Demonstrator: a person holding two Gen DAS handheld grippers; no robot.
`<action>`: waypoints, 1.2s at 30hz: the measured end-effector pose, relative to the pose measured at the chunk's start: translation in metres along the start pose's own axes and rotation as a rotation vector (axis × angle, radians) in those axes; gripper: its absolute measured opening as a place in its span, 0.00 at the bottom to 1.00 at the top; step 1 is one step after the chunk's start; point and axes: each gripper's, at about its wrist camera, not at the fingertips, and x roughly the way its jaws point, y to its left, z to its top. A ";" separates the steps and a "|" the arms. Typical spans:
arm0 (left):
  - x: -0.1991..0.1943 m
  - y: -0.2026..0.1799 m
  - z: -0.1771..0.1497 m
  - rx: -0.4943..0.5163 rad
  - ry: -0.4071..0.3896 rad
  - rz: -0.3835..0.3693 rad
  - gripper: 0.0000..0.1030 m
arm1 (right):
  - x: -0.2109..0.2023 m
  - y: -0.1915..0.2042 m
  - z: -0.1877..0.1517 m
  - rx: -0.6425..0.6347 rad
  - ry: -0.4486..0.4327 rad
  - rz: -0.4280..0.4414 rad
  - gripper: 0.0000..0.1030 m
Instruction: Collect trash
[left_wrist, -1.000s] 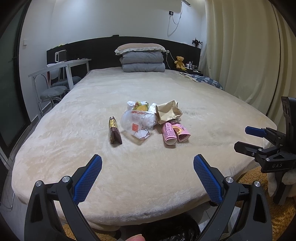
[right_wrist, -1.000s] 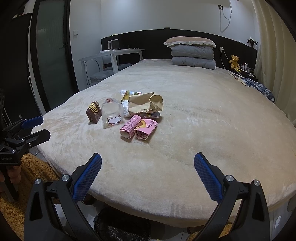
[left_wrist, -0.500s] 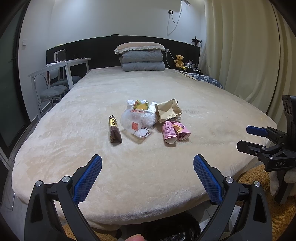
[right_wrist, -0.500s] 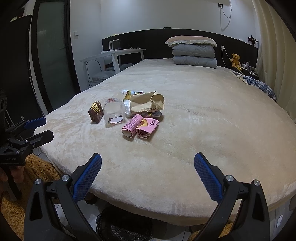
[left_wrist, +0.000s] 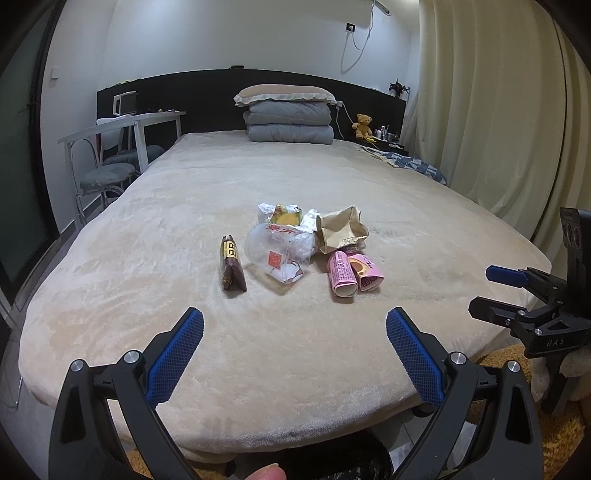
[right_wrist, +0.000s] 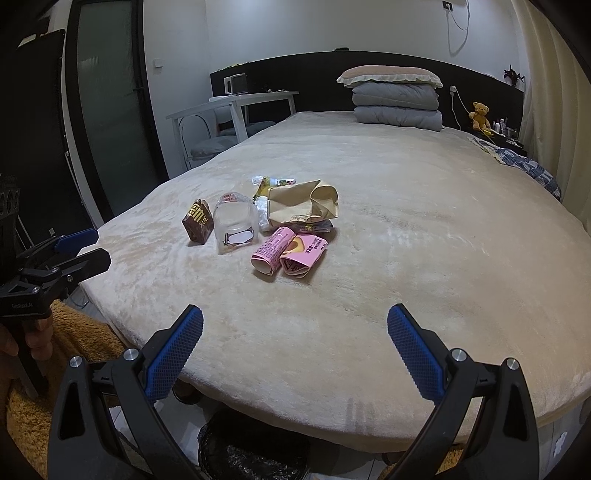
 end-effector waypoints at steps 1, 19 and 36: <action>0.002 0.003 0.002 -0.007 0.006 0.005 0.94 | 0.002 0.000 0.003 -0.002 0.004 0.009 0.97; 0.080 0.057 0.051 -0.021 0.180 -0.012 0.94 | 0.088 -0.025 0.056 -0.101 0.159 0.112 0.97; 0.159 0.088 0.060 -0.081 0.356 -0.090 0.92 | 0.166 -0.052 0.066 0.034 0.351 0.250 0.97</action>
